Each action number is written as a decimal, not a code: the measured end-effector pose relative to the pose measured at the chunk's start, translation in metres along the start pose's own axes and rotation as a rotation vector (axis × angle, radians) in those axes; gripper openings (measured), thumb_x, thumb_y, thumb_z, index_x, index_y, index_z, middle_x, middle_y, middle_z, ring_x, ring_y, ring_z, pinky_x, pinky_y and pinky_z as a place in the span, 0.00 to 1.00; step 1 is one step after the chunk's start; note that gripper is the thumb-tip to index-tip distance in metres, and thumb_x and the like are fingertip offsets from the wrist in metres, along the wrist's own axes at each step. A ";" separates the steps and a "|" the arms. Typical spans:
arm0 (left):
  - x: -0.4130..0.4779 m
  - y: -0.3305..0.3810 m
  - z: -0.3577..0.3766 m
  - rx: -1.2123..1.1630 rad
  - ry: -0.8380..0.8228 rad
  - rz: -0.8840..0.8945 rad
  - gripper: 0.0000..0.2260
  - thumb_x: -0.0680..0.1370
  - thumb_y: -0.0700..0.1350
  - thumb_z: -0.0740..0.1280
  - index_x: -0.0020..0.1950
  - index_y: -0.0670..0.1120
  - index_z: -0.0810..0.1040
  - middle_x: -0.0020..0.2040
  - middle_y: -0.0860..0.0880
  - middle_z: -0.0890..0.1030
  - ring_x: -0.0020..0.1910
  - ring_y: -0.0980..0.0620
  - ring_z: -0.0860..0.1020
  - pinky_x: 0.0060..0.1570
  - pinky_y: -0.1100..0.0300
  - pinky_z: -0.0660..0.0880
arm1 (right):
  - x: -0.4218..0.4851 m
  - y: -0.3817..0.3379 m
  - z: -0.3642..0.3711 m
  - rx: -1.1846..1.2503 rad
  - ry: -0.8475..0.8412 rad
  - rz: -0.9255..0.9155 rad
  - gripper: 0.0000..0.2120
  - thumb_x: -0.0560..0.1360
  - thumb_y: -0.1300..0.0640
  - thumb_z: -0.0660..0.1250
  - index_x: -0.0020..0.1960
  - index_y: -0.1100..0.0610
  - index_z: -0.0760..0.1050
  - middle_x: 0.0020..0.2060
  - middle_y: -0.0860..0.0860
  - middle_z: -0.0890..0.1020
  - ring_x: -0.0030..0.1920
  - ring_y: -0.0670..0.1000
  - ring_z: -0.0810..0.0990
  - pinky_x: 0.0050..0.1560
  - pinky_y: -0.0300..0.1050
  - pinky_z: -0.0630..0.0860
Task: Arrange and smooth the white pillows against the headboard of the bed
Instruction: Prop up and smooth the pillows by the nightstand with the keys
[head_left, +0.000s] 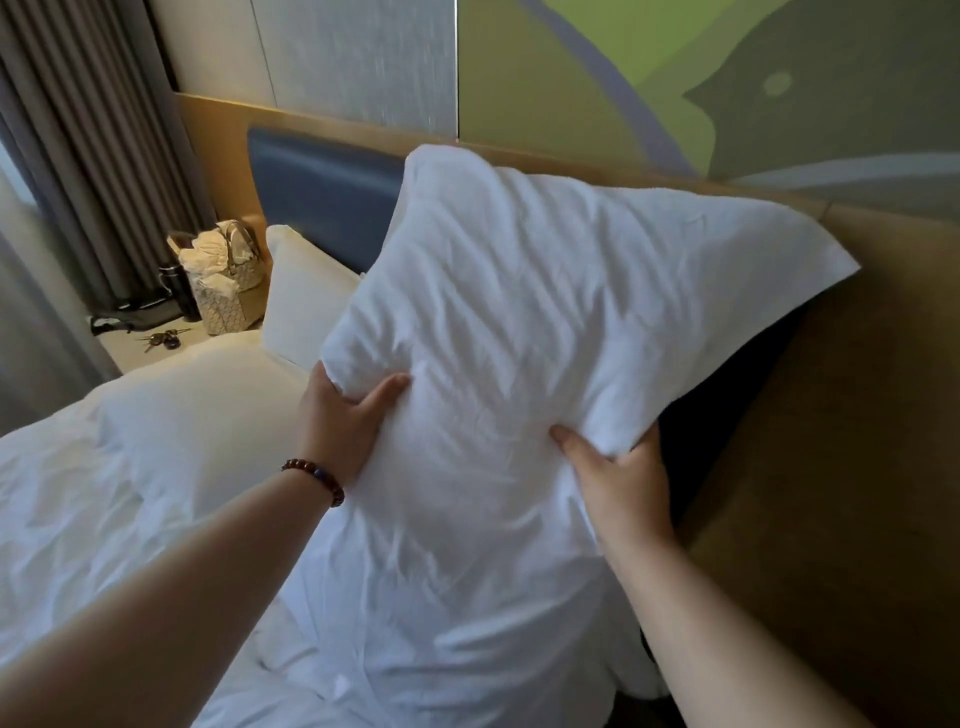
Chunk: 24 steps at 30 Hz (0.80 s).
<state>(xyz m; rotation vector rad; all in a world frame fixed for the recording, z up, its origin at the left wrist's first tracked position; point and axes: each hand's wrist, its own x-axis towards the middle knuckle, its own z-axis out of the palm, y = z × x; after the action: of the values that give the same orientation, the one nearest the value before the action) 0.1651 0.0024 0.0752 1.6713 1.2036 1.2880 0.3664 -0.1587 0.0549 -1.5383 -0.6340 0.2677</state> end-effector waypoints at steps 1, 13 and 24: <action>0.003 -0.008 0.006 -0.005 -0.014 -0.021 0.32 0.62 0.62 0.76 0.59 0.46 0.76 0.50 0.54 0.82 0.49 0.55 0.80 0.45 0.65 0.74 | 0.003 0.008 0.002 -0.025 -0.002 0.010 0.33 0.63 0.56 0.81 0.65 0.55 0.72 0.53 0.45 0.80 0.53 0.43 0.78 0.54 0.34 0.71; 0.066 -0.107 0.027 0.160 -0.273 -0.090 0.28 0.68 0.53 0.77 0.61 0.42 0.74 0.54 0.48 0.81 0.54 0.48 0.79 0.51 0.58 0.71 | 0.024 0.110 0.057 -0.179 0.006 0.138 0.50 0.61 0.48 0.81 0.77 0.53 0.60 0.61 0.55 0.75 0.58 0.53 0.77 0.49 0.29 0.72; 0.091 -0.240 0.049 0.016 -0.609 0.193 0.13 0.74 0.54 0.70 0.56 0.58 0.70 0.46 0.65 0.81 0.47 0.67 0.78 0.47 0.70 0.71 | -0.021 0.193 0.102 -0.255 0.153 0.157 0.35 0.71 0.36 0.68 0.74 0.45 0.63 0.58 0.41 0.73 0.62 0.46 0.74 0.48 0.26 0.68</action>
<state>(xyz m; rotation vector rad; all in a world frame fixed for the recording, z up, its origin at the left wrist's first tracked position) 0.1584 0.1668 -0.1276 2.0270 0.7005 0.7736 0.3382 -0.0755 -0.1459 -1.8383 -0.4391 0.1898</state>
